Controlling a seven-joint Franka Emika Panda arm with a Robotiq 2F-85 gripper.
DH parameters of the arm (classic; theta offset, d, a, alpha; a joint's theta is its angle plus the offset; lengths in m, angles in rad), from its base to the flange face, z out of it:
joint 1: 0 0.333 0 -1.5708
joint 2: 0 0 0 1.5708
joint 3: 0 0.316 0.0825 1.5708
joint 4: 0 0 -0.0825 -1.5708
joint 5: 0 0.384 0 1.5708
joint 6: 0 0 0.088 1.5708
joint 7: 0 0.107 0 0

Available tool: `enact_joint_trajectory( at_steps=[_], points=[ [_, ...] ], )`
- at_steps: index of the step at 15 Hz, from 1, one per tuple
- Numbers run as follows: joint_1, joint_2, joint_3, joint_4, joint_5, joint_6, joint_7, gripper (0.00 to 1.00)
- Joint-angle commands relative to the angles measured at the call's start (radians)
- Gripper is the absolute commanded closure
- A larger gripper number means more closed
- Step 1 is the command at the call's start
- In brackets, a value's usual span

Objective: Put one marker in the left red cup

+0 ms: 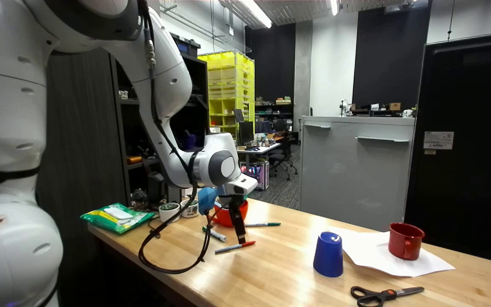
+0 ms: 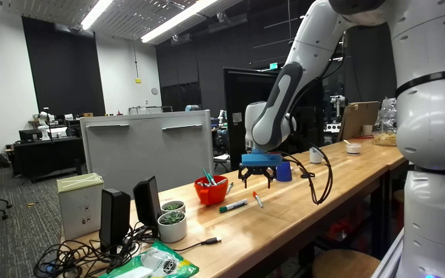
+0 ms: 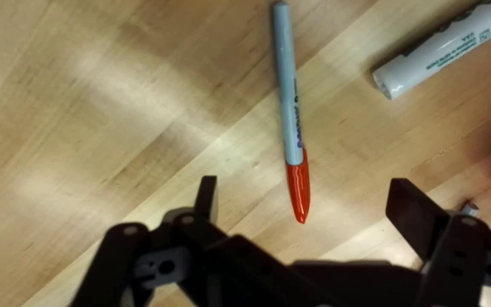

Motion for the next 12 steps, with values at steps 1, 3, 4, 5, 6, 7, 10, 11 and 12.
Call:
enact_joint_trajectory(
  at_steps=[1, 3, 4, 5, 6, 7, 10, 11, 12],
  points=[
    [0.050, 0.052, -0.049, 0.040, -0.014, -0.010, 0.030, 0.00],
    [0.067, 0.072, -0.066, 0.053, -0.006, -0.011, 0.026, 0.00],
    [0.074, 0.079, -0.074, 0.059, -0.004, -0.015, 0.025, 0.00],
    [0.080, 0.092, -0.081, 0.065, 0.001, -0.012, 0.022, 0.00],
    [0.086, 0.100, -0.087, 0.069, 0.006, -0.013, 0.020, 0.00],
    [0.091, 0.111, -0.092, 0.076, 0.010, -0.013, 0.016, 0.00],
    [0.106, 0.134, -0.107, 0.086, 0.019, -0.015, 0.012, 0.00],
    [0.111, 0.142, -0.112, 0.090, 0.021, -0.015, 0.011, 0.00],
    [0.116, 0.148, -0.116, 0.094, 0.023, -0.016, 0.009, 0.04]
  ],
)
